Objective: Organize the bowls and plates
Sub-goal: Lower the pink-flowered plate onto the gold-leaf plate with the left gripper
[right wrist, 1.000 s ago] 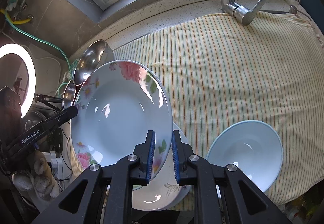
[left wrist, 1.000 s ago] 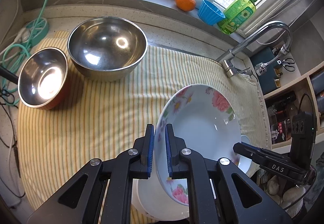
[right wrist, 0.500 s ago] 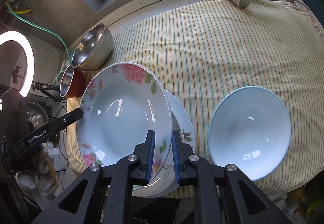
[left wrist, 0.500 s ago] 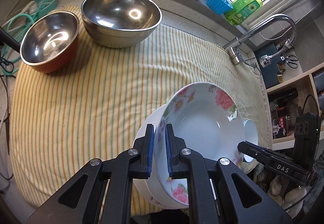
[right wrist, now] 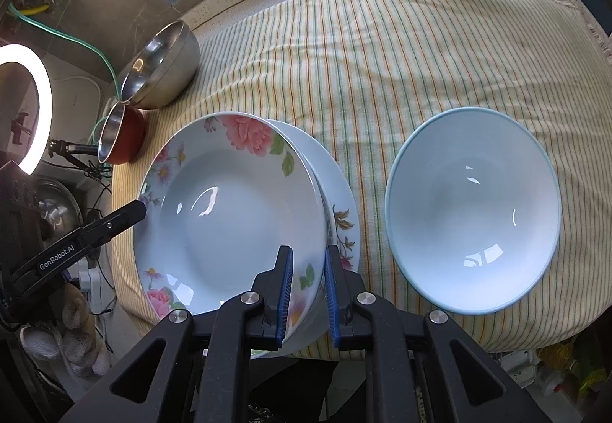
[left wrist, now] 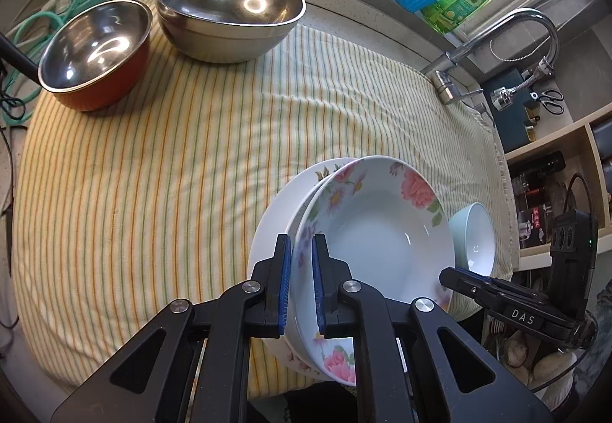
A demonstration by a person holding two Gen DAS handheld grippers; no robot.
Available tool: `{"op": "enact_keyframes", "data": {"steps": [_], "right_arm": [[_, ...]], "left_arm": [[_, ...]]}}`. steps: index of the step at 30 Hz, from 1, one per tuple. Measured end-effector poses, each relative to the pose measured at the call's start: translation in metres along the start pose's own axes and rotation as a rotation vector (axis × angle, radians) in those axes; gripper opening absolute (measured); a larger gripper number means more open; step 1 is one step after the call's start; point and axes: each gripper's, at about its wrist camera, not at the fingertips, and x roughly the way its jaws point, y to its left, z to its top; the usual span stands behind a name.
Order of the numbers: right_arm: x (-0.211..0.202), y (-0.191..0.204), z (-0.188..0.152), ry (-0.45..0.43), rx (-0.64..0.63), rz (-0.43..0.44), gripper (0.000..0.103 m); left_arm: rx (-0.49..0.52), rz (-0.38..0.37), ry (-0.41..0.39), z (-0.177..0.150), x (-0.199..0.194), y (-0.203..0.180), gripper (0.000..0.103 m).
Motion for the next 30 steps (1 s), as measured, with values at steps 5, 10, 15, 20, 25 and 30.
{"op": "enact_keyframes", "data": {"steps": [5,10,15,20,25,30], "right_arm": [[0.002,-0.003,-0.002,0.002,-0.001,-0.009,0.015],[0.005,-0.002,-0.004,0.008,-0.012,-0.018,0.015],[0.005,0.000,-0.004,0.002,-0.027,-0.031,0.015],[0.006,0.005,-0.004,-0.007,-0.052,-0.058,0.016],[0.006,0.008,-0.003,-0.006,-0.079,-0.077,0.018],[0.006,0.011,-0.004,-0.008,-0.109,-0.104,0.018]], "left_arm": [[0.005,0.003,0.010,-0.003,0.004,-0.001,0.009],[0.003,0.006,0.019,-0.007,0.007,0.000,0.009],[0.000,0.007,0.015,-0.007,0.007,0.001,0.009],[0.011,0.020,0.009,-0.006,0.008,-0.003,0.009],[0.011,0.019,0.007,-0.006,0.008,-0.001,0.009],[0.031,0.040,-0.001,-0.007,0.008,-0.002,0.009]]}}
